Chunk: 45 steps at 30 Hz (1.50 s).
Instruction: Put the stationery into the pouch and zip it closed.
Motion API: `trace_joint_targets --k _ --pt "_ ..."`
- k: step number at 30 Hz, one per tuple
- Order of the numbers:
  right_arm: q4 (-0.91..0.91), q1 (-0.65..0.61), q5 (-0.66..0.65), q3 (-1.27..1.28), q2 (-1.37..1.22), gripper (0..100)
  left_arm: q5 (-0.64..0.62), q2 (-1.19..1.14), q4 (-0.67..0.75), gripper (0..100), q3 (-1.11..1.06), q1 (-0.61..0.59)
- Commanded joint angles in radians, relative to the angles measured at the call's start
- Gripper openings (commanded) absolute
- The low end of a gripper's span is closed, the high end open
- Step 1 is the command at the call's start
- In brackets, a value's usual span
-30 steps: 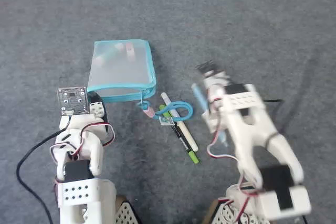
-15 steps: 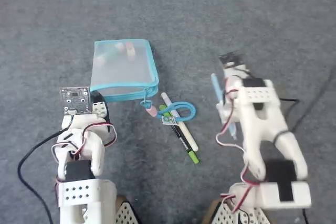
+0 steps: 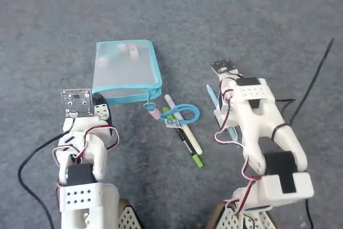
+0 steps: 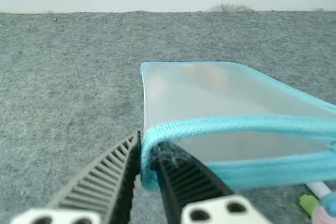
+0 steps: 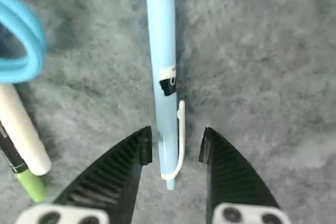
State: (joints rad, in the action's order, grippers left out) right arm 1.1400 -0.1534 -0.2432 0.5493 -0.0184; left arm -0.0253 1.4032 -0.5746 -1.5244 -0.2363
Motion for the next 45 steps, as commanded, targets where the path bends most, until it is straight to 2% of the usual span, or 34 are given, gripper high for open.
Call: trace_joint_targets --k 1,9,13,17,22,28,33,38,41,45 --pt "0.002 -0.002 -0.009 0.046 0.091 13.4 -0.009 0.014 0.031 1 0.071 0.008" --pt "-0.058 -0.001 -0.012 0.143 0.090 12.4 -0.009 0.014 0.031 1 0.071 0.008" --pt "-0.054 0.005 -0.008 0.140 0.102 0.8 -0.009 0.014 0.031 1 0.062 0.011" --pt "-0.025 0.005 -0.011 0.143 0.151 0.8 -0.009 0.014 0.031 1 0.053 0.069" --pt "0.085 0.001 -0.028 0.143 0.343 0.8 -0.015 0.014 0.035 1 0.027 0.146" --pt "0.283 -0.004 -0.075 0.143 0.705 0.8 -0.051 0.012 0.035 1 0.010 0.227" --pt "0.332 0.033 -0.115 0.140 0.961 0.8 -0.051 0.012 0.037 1 0.008 0.250" --pt "0.351 0.030 -0.120 0.124 1.087 0.8 -0.051 0.012 0.037 1 0.008 0.250" --pt "0.407 -0.047 -0.143 0.066 1.087 0.8 -0.046 0.012 0.037 1 0.008 0.250" --pt "0.512 -0.232 -0.153 -0.031 1.061 0.8 -0.044 0.012 0.037 1 0.007 0.250"
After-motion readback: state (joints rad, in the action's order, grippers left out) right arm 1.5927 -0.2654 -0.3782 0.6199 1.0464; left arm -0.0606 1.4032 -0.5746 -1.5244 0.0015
